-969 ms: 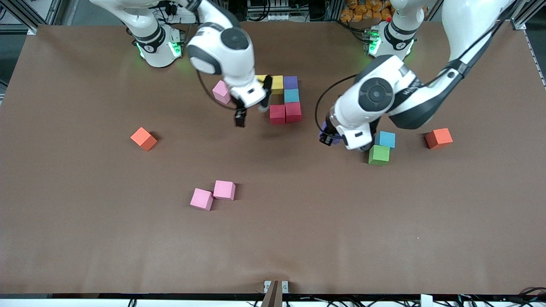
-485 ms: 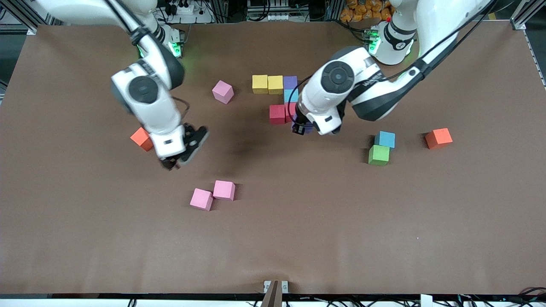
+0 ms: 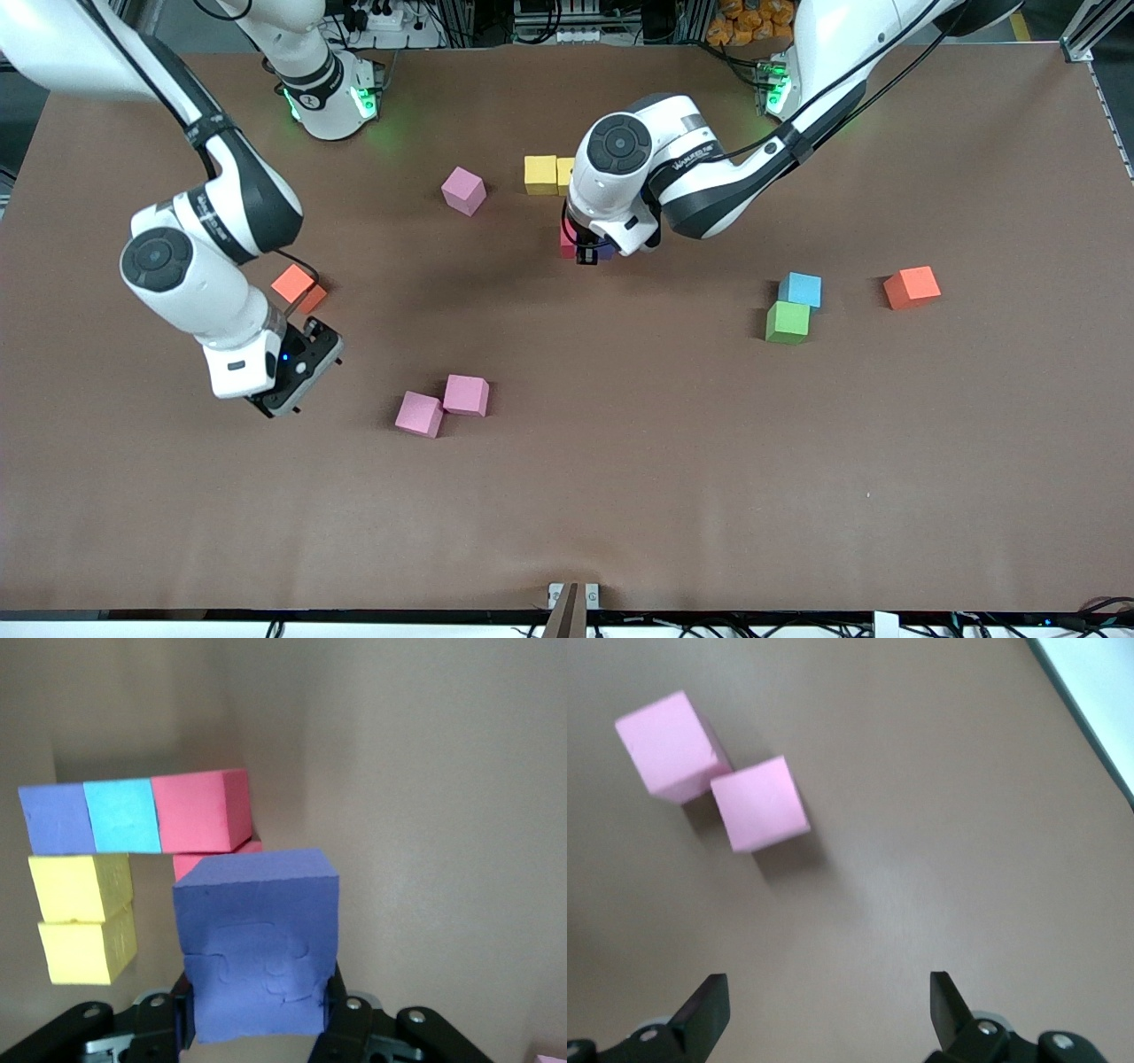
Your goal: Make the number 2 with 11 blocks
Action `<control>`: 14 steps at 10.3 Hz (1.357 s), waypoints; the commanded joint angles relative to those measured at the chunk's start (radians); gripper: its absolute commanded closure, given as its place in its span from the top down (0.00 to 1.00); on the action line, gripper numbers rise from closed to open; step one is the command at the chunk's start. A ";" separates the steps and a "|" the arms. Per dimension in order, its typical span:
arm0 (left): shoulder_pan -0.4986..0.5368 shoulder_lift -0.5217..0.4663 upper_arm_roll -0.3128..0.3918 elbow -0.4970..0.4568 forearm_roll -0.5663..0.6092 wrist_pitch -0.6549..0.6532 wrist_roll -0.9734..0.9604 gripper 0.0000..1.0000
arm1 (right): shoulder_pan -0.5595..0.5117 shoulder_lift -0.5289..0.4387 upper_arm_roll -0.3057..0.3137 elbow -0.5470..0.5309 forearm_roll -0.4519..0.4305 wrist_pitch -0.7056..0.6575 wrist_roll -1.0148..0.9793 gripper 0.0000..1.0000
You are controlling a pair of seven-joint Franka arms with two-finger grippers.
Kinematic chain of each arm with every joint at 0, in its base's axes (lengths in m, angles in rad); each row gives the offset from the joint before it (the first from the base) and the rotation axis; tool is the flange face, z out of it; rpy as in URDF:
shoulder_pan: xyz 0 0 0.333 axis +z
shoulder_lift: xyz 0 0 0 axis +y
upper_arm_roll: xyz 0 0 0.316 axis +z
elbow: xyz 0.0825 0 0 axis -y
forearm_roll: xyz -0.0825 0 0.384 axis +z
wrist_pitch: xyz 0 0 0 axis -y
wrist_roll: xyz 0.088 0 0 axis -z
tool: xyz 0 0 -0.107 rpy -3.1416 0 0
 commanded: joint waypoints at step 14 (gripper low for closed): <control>-0.499 0.069 0.285 0.150 0.085 0.079 -0.152 0.28 | 0.298 0.207 -0.230 0.130 -0.007 0.128 -0.120 1.00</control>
